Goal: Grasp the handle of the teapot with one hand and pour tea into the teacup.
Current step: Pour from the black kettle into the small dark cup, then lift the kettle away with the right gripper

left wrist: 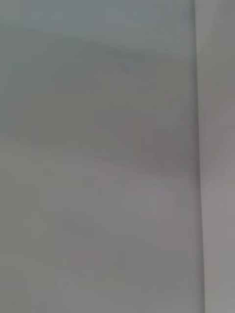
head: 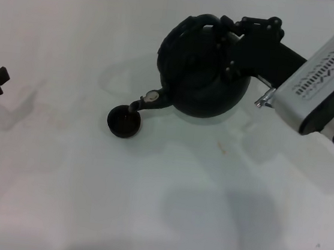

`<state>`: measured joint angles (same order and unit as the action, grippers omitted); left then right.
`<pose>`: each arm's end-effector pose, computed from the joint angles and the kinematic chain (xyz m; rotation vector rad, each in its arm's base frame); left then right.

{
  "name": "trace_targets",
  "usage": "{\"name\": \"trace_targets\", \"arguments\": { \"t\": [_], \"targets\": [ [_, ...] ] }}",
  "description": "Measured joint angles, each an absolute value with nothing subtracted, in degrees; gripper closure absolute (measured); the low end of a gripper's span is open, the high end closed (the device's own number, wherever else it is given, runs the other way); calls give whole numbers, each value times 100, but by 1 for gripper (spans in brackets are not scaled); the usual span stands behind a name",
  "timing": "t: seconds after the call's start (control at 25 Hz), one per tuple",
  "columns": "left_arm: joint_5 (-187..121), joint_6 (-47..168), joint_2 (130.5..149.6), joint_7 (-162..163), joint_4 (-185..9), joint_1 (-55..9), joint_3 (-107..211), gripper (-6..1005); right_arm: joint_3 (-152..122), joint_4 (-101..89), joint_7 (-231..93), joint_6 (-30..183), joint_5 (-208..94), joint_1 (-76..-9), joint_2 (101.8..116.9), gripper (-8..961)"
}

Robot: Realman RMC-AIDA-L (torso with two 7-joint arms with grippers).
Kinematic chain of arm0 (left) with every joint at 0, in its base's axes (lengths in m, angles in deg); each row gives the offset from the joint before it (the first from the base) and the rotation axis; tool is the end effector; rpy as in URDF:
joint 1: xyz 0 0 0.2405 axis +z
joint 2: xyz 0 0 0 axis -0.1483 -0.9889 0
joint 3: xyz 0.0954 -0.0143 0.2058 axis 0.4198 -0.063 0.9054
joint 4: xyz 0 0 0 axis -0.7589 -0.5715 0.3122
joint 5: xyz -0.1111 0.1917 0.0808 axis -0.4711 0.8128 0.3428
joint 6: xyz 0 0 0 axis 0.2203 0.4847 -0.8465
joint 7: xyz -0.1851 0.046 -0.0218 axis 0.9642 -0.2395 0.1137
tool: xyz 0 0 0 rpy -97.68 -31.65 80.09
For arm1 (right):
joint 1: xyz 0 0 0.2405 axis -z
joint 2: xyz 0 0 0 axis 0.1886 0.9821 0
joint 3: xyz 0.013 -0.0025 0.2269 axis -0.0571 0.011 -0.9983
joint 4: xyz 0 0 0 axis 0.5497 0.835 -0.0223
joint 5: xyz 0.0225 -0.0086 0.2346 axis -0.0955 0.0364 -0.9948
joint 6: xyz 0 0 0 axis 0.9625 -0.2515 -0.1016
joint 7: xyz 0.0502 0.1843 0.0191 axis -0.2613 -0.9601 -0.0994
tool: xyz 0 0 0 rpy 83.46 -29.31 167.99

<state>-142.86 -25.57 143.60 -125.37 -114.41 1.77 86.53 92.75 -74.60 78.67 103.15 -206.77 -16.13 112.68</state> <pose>-0.3724 0.2861 0.0220 -1.9792 -0.7594 -0.7428 0.1572 0.3695 -0.0899 -2.2268 0.0527 0.3995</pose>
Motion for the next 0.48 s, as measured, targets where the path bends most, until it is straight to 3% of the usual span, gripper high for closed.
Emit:
{"name": "trace_targets", "arguments": {
  "t": [0.48],
  "targets": [
    [-14279,-2413,14360,-12562,-11364,139,8653,134,9582,-7864,8406,9619,-20669,-1543,11287,817]
  ]
}}
